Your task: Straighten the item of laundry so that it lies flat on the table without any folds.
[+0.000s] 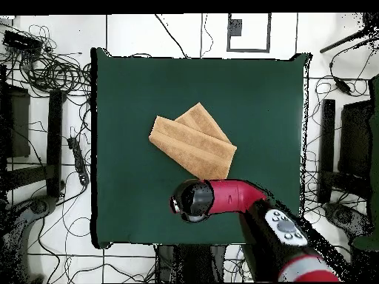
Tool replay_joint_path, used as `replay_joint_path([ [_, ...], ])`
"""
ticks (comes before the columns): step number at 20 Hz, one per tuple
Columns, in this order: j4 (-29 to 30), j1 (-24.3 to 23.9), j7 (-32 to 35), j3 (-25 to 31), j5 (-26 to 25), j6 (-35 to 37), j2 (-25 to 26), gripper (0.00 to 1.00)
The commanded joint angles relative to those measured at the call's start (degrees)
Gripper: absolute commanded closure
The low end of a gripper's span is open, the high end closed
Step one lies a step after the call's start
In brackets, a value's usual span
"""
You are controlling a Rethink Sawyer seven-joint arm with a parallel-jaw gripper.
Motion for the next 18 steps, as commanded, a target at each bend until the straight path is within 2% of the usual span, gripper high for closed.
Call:
replay_joint_path([
  [1, -7.1, -0.2, -3.2, 7.8, -1.9, -7.5, 12.8, 0.0],
  [5, -8.0, 0.1, -1.3, 8.1, -1.8, -9.7, 15.3, 0.0],
  [9, -7.1, 0.0, -0.4, 8.3, -2.1, -11.1, 15.2, 0.0],
  [12, -8.5, 0.4, -0.6, 7.7, -3.5, -12.3, 16.1, 0.0],
  [18, -11.0, 1.6, -1.8, 7.3, -4.1, -9.6, 13.3, 0.0],
])
